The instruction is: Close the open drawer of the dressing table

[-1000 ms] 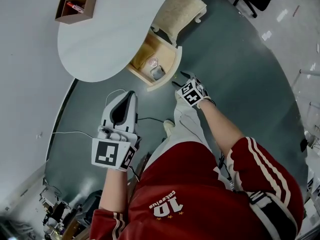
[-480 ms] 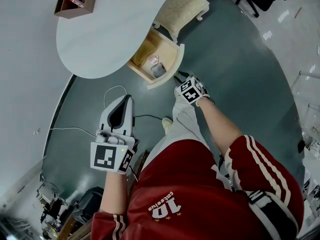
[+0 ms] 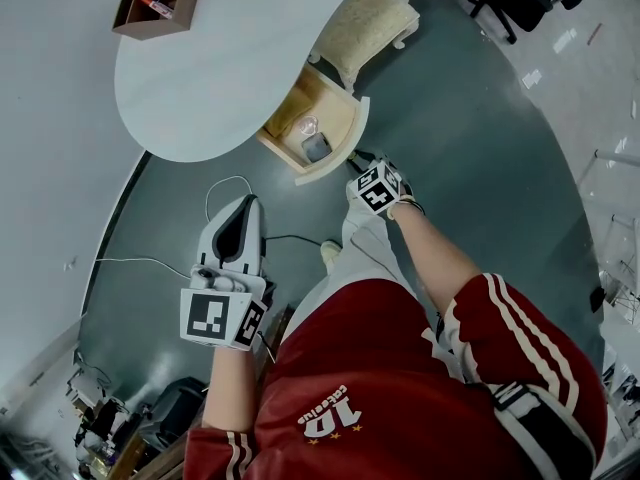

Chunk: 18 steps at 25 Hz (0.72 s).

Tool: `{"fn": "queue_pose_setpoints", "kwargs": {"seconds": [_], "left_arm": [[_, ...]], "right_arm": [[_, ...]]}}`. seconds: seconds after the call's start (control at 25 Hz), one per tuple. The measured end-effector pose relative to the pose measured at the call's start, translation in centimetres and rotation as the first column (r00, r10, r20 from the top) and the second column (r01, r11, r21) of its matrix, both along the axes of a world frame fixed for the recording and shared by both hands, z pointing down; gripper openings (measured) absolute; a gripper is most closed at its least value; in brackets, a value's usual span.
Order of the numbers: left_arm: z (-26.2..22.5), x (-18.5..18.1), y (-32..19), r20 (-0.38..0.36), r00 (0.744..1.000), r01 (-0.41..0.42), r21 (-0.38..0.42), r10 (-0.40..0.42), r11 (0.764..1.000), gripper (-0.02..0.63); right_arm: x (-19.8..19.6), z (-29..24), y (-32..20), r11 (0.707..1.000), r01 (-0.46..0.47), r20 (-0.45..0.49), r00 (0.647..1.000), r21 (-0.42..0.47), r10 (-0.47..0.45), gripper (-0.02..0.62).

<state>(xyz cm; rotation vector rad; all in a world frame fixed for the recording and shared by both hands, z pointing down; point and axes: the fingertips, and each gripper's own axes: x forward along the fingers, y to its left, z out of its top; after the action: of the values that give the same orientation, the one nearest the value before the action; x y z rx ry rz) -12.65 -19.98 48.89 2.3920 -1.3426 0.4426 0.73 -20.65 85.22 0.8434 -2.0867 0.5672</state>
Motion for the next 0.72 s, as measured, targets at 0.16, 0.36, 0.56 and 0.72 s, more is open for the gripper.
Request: {"fn": "queue_pose_setpoints", "kwargs": {"seconds": [0.16,0.36,0.56,0.72], "left_arm": [[-0.7,0.4,-0.5,0.002,1.0,0.014,0.015,-0.014,1.0,0.0],[-1.9,0.3,-1.6,0.015,0.999,0.036,0.038,-0.037,0.999,0.0],[-3.1,-0.6,-2.1,0.037,0.997,0.063,0.055,-0.066,0.996,0.0],[-3.5,-2.0,-3.1,0.022,0.993,0.118,0.056,-0.119,0.991,0.0]], "right_arm": [[-0.1,-0.3,-0.1,1.0,0.015,-0.006,1.0,-0.009,-0.015,0.107],[-0.8,-0.3,-1.0,0.999,0.028,-0.006,1.0,-0.016,-0.028,0.106],[-1.7,-0.1,-2.0,0.998,0.052,-0.002,0.999,-0.033,-0.052,0.106],[-2.7,0.1,-2.9,0.998,0.059,0.007,0.998,-0.037,-0.058,0.106]]}}
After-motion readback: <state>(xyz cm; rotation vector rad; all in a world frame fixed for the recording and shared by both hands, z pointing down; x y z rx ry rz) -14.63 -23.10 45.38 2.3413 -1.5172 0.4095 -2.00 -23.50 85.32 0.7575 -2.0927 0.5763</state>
